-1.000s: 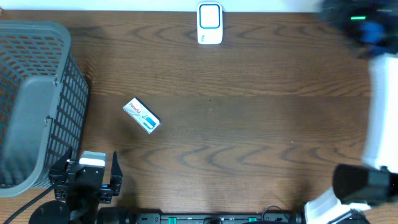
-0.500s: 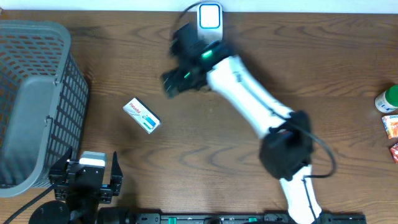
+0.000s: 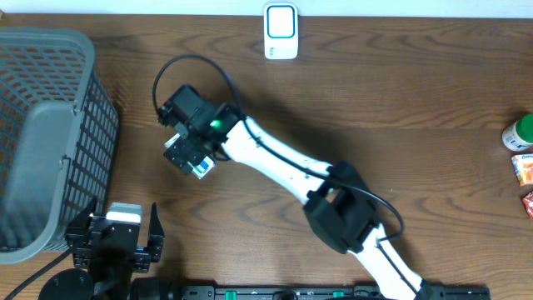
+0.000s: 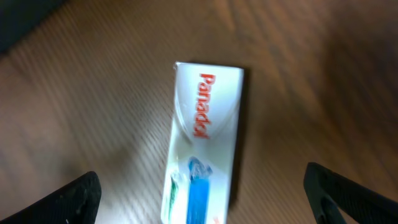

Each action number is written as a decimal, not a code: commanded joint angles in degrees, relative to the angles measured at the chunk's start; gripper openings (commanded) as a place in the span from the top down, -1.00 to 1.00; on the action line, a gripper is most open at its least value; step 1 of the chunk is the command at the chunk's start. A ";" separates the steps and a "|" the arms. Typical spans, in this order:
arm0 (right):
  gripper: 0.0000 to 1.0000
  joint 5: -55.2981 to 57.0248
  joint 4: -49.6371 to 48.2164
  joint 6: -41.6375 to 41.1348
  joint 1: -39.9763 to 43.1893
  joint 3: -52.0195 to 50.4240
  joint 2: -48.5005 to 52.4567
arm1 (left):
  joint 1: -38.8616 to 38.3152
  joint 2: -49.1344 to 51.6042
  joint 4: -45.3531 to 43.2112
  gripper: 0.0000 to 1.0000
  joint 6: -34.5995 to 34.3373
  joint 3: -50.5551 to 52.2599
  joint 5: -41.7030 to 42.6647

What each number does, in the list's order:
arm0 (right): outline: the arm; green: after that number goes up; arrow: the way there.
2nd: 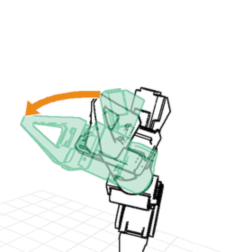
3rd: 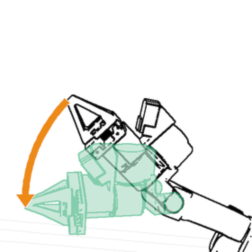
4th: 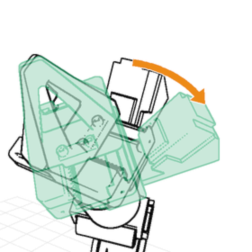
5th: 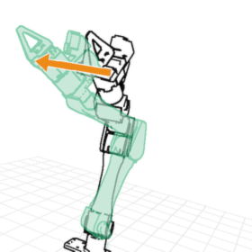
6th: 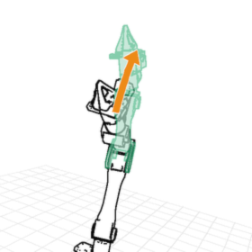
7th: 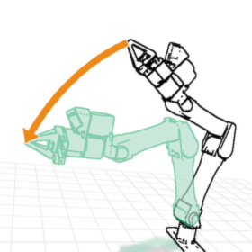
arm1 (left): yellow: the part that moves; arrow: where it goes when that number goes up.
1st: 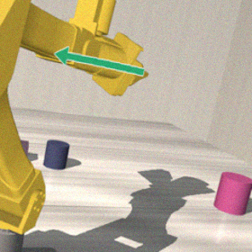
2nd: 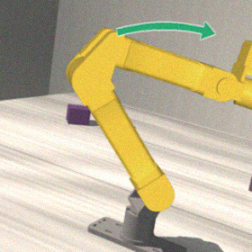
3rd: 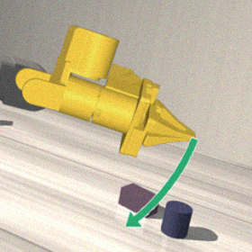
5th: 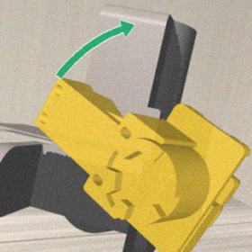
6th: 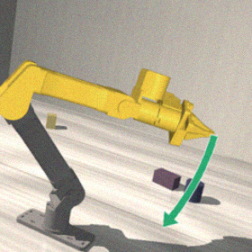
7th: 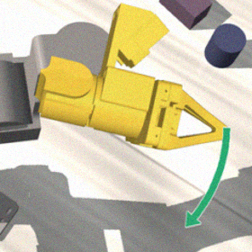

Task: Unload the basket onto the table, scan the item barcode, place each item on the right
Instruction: 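Move the right gripper to the white Panadol box and grasp it, then lift the Panadol box toward the white scanner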

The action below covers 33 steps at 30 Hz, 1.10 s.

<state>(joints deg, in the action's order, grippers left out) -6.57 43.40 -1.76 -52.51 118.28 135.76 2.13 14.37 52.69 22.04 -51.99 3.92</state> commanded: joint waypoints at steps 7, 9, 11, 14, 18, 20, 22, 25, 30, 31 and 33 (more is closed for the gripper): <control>-0.99 2.23 -8.37 -0.96 -0.52 0.11 5.79 | -0.17 0.11 0.04 -0.72 -0.76 0.02 -0.07; -0.99 2.21 -10.25 -2.56 -0.52 0.11 6.58 | -0.17 0.11 0.02 -0.73 -0.76 0.02 -0.07; -0.99 2.16 -11.43 -3.82 -0.61 0.11 7.26 | -0.17 0.11 0.04 -0.72 -0.76 0.02 -0.09; -0.99 1.97 -11.69 -4.68 -0.96 0.11 8.13 | -0.17 0.11 0.02 -0.73 -0.76 0.02 -0.07; -0.98 1.99 -11.26 -4.63 -1.38 0.09 9.27 | -0.17 0.11 0.02 -0.73 -0.76 0.02 -0.07; -0.99 2.01 -11.19 -4.66 -1.38 0.09 9.57 | -0.17 0.11 0.04 -0.73 -0.76 0.02 -0.07; -0.99 2.01 -11.08 -5.01 -1.38 0.09 9.66 | -0.17 0.11 0.04 -0.73 -0.76 0.02 -0.09; -0.92 2.12 -10.84 -5.51 -1.38 0.09 9.66 | -0.17 0.11 0.02 -0.73 -0.76 0.02 -0.07; -0.42 2.54 -9.49 -5.53 -1.38 0.09 9.66 | -0.17 0.11 0.02 -0.73 -0.76 0.02 -0.09; -0.38 2.67 -9.18 -5.53 -1.38 0.09 9.66 | -0.17 0.11 0.02 -0.73 -0.76 0.02 -0.07; -0.36 3.43 -8.31 -5.51 -1.31 0.11 9.66 | -0.17 0.11 0.02 -0.72 -0.76 0.02 -0.07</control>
<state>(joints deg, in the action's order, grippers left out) -3.64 33.41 -6.37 -53.10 118.41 143.87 2.13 14.37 52.69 22.04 -51.99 3.95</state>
